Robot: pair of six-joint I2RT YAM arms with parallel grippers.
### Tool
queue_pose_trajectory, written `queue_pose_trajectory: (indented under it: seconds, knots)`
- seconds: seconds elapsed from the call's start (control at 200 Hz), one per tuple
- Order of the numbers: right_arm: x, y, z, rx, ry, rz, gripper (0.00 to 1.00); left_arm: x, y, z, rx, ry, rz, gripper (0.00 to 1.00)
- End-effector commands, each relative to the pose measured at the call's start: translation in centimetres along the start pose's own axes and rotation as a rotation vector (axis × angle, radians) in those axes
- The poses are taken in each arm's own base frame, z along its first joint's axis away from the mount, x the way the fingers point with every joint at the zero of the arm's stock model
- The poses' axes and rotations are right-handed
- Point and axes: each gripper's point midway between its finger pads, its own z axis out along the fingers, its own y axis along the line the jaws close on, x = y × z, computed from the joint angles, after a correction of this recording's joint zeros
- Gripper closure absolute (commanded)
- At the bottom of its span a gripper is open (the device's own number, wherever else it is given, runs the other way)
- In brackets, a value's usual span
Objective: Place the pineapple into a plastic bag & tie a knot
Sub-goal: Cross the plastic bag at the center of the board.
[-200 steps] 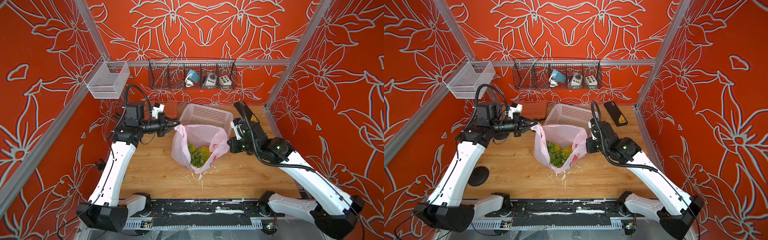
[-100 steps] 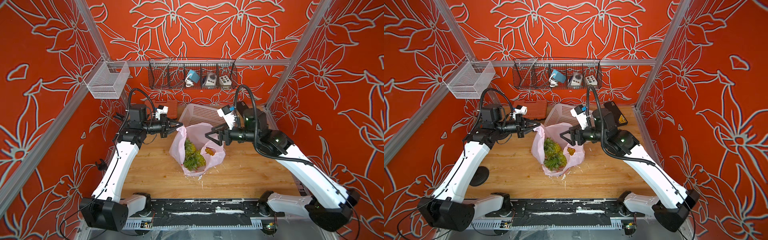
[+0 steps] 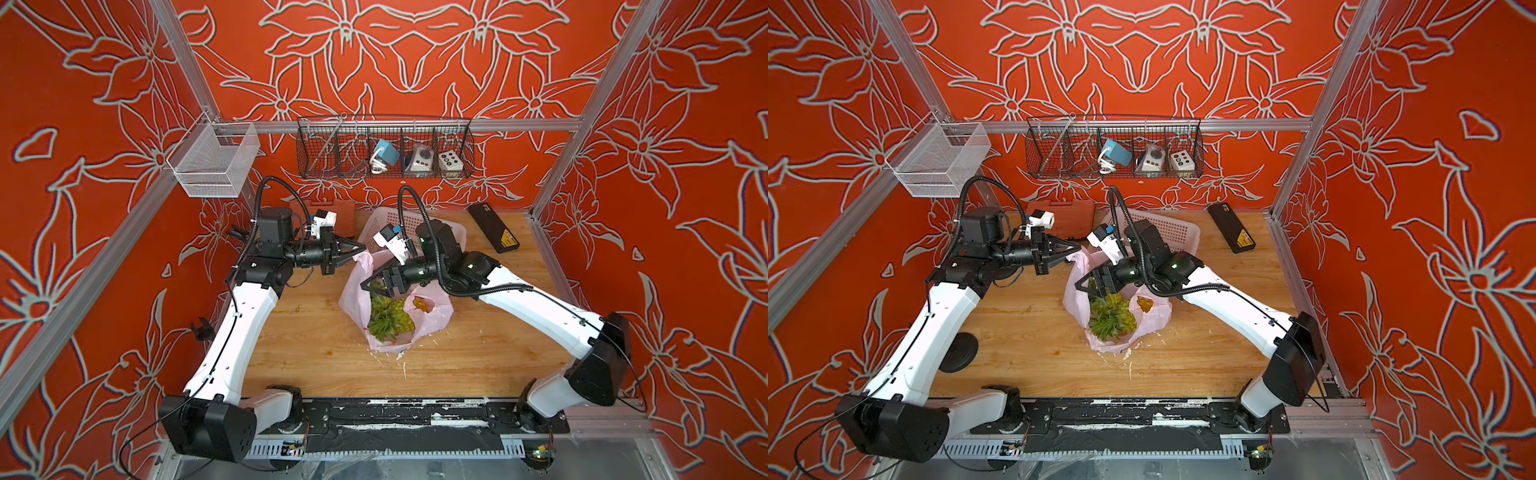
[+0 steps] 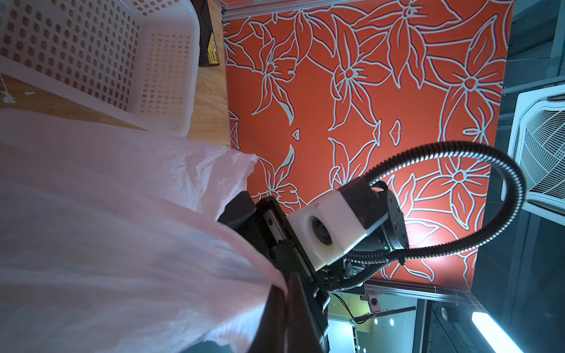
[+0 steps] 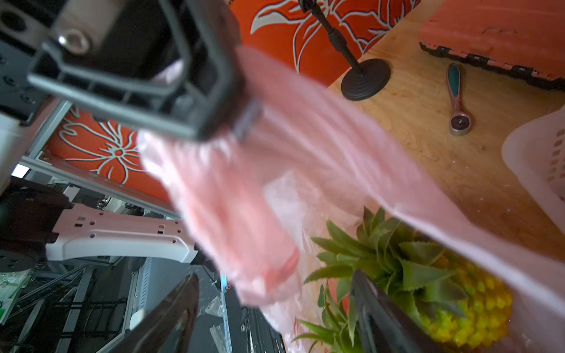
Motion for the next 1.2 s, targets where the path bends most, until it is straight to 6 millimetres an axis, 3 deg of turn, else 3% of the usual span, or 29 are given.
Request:
queue_pose_trajectory:
  seconds: [0.0,0.1,0.23,0.57,0.836,0.946,1.041,1.076,1.146,1.191]
  knots:
    - [-1.9,0.2,1.1,-0.039,-0.053,-0.025,0.18,0.3,-1.8,-0.4,0.044,0.018,0.057,1.00]
    - [-2.3,0.4,2.1,-0.092,-0.064,-0.014,0.18,0.3,-1.7,-0.4,0.043,0.017,0.055,1.00]
    - [-2.5,1.6,2.3,-0.184,-0.078,0.002,0.29,0.2,-1.6,-0.3,0.041,0.020,0.051,1.00]
    - [-2.4,6.4,-2.4,-0.295,-0.146,-0.047,0.59,-0.5,-1.3,-0.1,0.029,0.017,0.053,1.00]
    - [-1.4,5.5,-2.5,-0.225,-0.115,-0.034,0.84,-0.9,-1.5,0.0,0.028,0.011,0.053,1.00]
    - [-1.4,5.0,-2.3,-0.195,-0.114,-0.024,0.99,-0.6,-1.3,-0.1,0.014,0.011,0.057,1.00]
    - [-2.5,5.8,-3.2,-0.193,-0.134,-0.040,1.00,-0.3,-1.0,-0.2,-0.009,0.013,0.076,1.00]
    - [-3.0,6.6,-3.8,-0.202,-0.140,-0.054,1.00,-0.3,-0.9,-0.2,-0.015,0.013,0.086,0.91]
    - [-4.2,8.4,-5.4,-0.208,-0.157,-0.094,1.00,0.0,-0.9,-0.6,-0.043,0.002,0.128,0.61]
    - [-4.9,9.4,-6.6,-0.203,-0.171,-0.127,1.00,0.1,-0.8,-1.0,-0.074,-0.020,0.165,0.48]
